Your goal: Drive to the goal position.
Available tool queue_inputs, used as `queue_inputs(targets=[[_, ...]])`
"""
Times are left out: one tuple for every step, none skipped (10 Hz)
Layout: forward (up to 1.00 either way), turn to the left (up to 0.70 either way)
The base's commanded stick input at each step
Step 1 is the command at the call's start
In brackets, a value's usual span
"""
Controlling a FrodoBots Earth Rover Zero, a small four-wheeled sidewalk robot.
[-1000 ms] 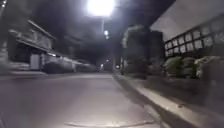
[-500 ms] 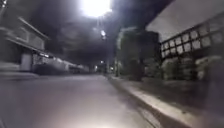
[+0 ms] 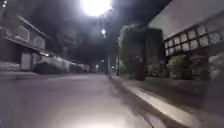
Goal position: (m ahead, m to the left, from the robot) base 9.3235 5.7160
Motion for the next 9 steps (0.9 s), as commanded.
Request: queue_inputs(targets=[[0.50, 0.00], [0.50, 0.00], [0.50, 0.00], [0.50, 0.00], [0.50, 0.00], [0.50, 0.00], [0.50, 0.00], [0.50, 0.00], [0.50, 0.00]])
